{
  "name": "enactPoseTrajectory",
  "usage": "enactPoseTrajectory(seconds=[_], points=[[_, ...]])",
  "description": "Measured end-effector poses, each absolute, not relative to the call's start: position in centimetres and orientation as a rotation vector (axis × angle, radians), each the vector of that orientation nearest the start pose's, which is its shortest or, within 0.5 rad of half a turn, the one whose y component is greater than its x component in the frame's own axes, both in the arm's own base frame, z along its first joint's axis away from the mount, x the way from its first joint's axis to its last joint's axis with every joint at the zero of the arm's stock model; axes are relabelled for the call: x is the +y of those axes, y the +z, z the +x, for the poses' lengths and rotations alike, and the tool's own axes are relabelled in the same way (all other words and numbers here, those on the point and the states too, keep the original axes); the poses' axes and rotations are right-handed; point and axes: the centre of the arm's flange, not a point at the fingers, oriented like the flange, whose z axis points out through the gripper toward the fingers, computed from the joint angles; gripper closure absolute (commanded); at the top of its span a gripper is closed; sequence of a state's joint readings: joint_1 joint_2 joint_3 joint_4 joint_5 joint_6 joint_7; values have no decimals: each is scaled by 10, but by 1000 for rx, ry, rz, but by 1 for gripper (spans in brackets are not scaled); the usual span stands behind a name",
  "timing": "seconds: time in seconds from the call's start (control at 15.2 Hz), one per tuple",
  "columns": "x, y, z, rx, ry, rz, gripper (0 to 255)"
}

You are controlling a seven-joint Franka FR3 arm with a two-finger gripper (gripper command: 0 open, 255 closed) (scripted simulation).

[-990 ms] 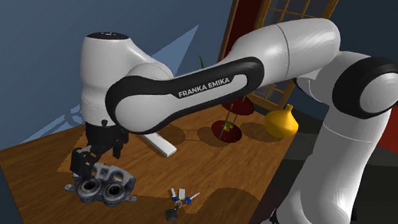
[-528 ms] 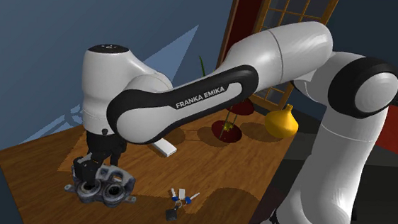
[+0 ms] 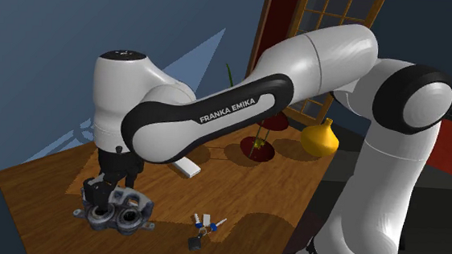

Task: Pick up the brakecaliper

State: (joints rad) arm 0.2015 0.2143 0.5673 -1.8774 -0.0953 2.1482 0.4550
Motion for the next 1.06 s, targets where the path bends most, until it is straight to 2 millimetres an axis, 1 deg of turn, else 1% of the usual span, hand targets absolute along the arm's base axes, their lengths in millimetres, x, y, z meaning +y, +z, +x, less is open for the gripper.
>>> enactPoseTrajectory(seconds=[0.2,1.06], points=[[411,431,455,-528,-83,-3017,255],[411,497,455,-528,-83,-3017,255]])
